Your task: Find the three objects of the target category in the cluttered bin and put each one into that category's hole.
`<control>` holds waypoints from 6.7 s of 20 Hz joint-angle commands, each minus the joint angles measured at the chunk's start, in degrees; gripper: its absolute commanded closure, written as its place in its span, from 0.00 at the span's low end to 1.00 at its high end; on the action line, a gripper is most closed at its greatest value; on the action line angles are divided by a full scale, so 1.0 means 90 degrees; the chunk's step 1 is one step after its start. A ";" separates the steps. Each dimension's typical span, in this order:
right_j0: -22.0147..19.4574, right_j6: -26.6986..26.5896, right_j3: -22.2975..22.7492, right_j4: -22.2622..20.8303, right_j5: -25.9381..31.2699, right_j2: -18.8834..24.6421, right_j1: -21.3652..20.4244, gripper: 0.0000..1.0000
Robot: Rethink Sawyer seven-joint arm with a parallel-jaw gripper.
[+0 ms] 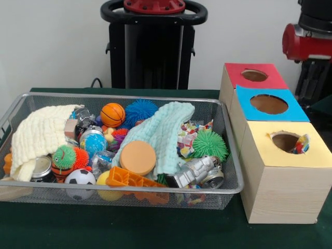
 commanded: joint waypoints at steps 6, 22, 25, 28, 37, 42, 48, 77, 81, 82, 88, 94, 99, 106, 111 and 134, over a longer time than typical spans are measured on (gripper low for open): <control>-0.0445 -0.0135 -0.0535 -0.0301 0.1315 0.0297 -0.0190 1.00; -0.1503 -0.1212 0.0010 -0.0626 0.1224 0.0823 -0.0595 1.00; -0.1498 -0.1046 0.0028 -0.0795 0.0920 0.0834 -0.0454 1.00; -0.1359 -0.0647 -0.0001 -0.0970 0.0709 0.0722 -0.0405 1.00; -0.1201 -0.0107 -0.0064 -0.1294 0.0508 0.0571 -0.0376 0.00; -0.1269 -0.0278 -0.0203 -0.1377 0.0469 0.0666 -0.0342 0.00; -0.1545 -0.0654 -0.0440 -0.1217 0.1027 0.0981 -0.0079 0.00; -0.1503 0.1439 0.0993 -0.0707 0.0153 0.0559 -0.0561 0.00; -0.1095 0.2910 0.1368 -0.0381 -0.0293 -0.0073 -0.0534 0.00; -0.0966 0.3324 0.1425 -0.0219 -0.0181 -0.0265 -0.0512 0.00; -0.0670 0.3958 0.1612 0.0256 -0.0528 -0.0711 -0.0420 0.00; -0.0855 0.3216 0.1397 0.0027 -0.0377 -0.0555 -0.0352 0.00; -0.1151 0.1644 0.0750 -0.0534 0.0471 -0.0095 -0.0348 0.00; -0.1526 0.0280 -0.0163 -0.1227 0.1257 0.0523 -0.0149 0.00; -0.1710 0.0408 -0.0299 -0.1462 0.1006 0.0786 0.0027 0.00; -0.1603 0.1627 0.0108 -0.1706 0.0156 0.1047 0.0462 0.00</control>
